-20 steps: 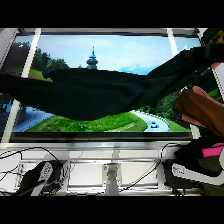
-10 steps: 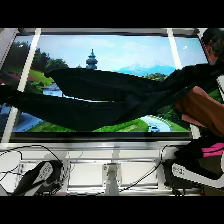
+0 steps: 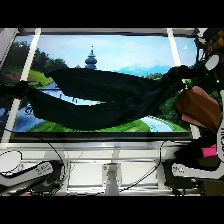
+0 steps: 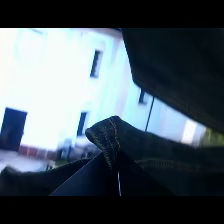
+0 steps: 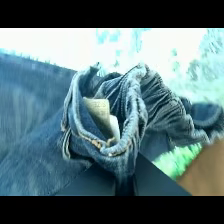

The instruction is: Fold the clothes and pants, and hang the long-sleeved shirts on hangers.

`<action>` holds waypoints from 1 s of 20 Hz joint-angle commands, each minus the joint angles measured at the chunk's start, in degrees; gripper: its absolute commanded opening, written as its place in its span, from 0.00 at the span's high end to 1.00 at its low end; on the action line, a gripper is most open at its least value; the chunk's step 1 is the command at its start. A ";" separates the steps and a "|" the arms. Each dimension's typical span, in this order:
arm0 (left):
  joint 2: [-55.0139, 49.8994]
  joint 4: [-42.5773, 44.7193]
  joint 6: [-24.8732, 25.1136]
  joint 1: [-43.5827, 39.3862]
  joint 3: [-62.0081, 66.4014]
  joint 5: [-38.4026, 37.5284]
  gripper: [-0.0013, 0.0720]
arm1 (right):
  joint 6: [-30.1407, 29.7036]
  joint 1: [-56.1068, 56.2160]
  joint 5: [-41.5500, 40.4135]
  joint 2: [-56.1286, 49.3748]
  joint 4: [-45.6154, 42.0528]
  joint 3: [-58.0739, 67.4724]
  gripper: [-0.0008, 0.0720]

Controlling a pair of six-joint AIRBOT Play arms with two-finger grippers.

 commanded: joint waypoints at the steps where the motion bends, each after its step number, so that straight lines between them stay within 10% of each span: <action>1: -5.38 -4.94 0.33 0.00 -0.07 9.20 0.93 | 1.53 0.07 -9.16 -3.45 1.33 -0.85 0.93; 14: -16.55 -8.92 0.46 -0.04 -0.07 18.80 0.92 | 11.89 0.07 -20.98 -10.58 1.05 -0.94 0.93; 15: -16.52 -8.94 1.68 -0.04 0.04 18.75 0.77 | 11.89 0.07 -20.98 -10.58 1.05 -0.94 0.92; 17: -15.93 -8.94 3.80 0.02 0.13 18.47 0.05 | 11.82 0.07 -20.70 -10.58 0.92 -0.68 0.61; 18: -15.21 -8.92 4.55 0.09 0.20 17.81 0.02 | 11.80 0.07 -20.44 -10.56 0.46 -0.22 0.41; 20: -12.92 -8.59 9.75 0.55 0.63 14.34 0.02 | 11.78 0.00 -20.20 -9.60 -1.62 0.42 0.39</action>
